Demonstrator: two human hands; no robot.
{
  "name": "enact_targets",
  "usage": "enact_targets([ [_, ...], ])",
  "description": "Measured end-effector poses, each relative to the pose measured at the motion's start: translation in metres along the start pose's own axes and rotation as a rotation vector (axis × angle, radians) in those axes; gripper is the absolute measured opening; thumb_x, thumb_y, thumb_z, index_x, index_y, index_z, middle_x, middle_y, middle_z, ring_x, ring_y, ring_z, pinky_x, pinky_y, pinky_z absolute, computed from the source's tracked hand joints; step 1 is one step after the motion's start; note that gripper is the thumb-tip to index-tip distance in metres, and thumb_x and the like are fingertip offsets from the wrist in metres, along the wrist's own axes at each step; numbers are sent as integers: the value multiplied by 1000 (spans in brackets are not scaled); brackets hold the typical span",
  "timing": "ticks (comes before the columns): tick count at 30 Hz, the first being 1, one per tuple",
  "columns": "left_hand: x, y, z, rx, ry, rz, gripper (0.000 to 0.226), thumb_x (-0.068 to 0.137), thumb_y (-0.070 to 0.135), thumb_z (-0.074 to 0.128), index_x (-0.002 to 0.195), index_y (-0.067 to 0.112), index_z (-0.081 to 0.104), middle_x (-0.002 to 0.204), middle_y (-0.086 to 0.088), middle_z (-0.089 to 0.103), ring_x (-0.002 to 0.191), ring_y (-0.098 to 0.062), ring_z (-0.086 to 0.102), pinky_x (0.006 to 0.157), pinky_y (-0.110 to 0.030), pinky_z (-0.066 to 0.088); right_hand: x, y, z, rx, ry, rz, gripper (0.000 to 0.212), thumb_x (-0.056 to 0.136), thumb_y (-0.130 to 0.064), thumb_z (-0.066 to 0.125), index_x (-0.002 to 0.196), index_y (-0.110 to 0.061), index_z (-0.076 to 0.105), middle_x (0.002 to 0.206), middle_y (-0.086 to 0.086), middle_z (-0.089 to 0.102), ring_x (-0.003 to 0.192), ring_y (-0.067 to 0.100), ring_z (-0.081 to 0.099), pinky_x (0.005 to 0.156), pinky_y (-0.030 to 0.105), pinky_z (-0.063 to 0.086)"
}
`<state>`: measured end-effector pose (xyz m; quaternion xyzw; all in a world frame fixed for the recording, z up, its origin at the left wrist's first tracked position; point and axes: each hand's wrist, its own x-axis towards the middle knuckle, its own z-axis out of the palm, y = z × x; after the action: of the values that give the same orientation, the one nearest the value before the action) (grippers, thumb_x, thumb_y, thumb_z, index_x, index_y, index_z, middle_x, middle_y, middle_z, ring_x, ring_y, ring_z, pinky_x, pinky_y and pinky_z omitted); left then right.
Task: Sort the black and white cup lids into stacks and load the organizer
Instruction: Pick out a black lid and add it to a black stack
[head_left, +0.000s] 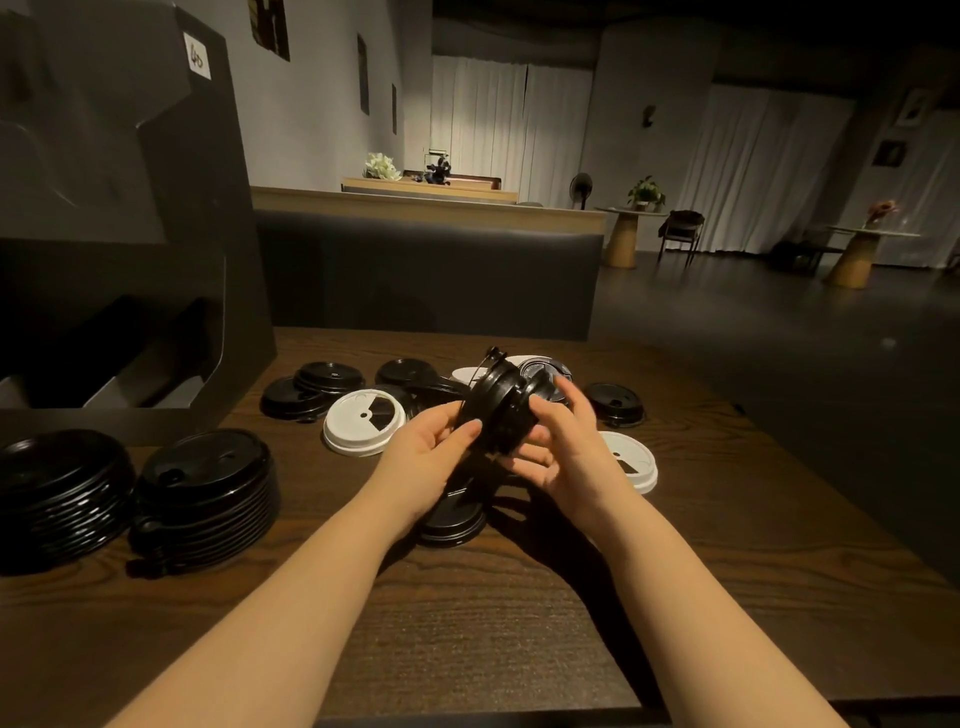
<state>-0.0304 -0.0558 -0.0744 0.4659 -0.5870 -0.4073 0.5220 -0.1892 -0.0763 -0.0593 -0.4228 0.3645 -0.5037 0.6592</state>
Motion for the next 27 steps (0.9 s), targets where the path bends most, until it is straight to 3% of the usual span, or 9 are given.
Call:
enact_targets([
  [2,-1,1,0,16,-13,-3,27,97,15,51,107,36,64,100,9,73,103,-8,66,98,-37,49,-1,0,1,-11,-13,44,51,89,-32,61,135,-16,46,121,17,61,104,31,65,76,38,58],
  [5,-1,-2,0,30,-60,24,28,97,14,51,120,25,64,108,8,72,108,-6,63,100,-34,47,-2,0,0,-19,22,72,43,90,-44,55,120,-13,61,120,17,61,99,27,65,78,36,56],
  [10,-3,-1,1,-1,-74,52,28,98,16,48,116,31,65,113,7,70,112,-8,62,100,-33,47,-2,1,0,39,17,147,67,73,-52,62,116,-1,63,114,23,65,104,32,66,83,38,56],
  [13,-3,-1,2,-27,-68,54,27,98,21,47,112,37,64,114,6,70,114,-12,61,102,-39,46,-5,-2,-1,68,-40,187,62,86,-50,53,109,6,61,77,17,72,74,21,72,86,35,54],
  [15,-3,-1,2,-59,-83,48,27,98,23,45,115,33,65,114,3,70,113,-16,62,103,-43,46,-4,-2,-3,78,-45,202,61,91,-51,46,103,7,62,56,10,66,54,14,68,87,34,52],
  [18,-5,-1,3,-78,-128,32,33,95,31,45,122,21,63,117,-3,69,116,-21,61,105,-48,43,-1,1,-4,55,-29,211,65,87,-57,51,94,5,68,75,15,67,68,20,72,66,30,59],
  [22,-6,-3,2,-53,-150,23,39,90,50,55,118,26,66,117,-1,69,117,-20,60,105,-48,43,0,3,-7,-2,-18,208,69,84,-64,48,79,-1,76,86,18,73,80,24,72,71,31,57],
  [25,-5,-4,6,45,-124,63,20,88,31,65,107,38,65,108,10,69,109,-7,61,97,-33,46,1,6,-4,-83,-11,165,75,82,-68,45,99,1,69,92,18,72,83,26,71,73,33,57],
  [27,-6,-1,9,63,-33,85,29,87,17,68,101,40,59,104,14,67,104,-3,62,92,-26,49,2,8,0,-207,54,101,78,72,-72,48,104,-2,64,93,19,71,78,26,68,67,30,54],
])
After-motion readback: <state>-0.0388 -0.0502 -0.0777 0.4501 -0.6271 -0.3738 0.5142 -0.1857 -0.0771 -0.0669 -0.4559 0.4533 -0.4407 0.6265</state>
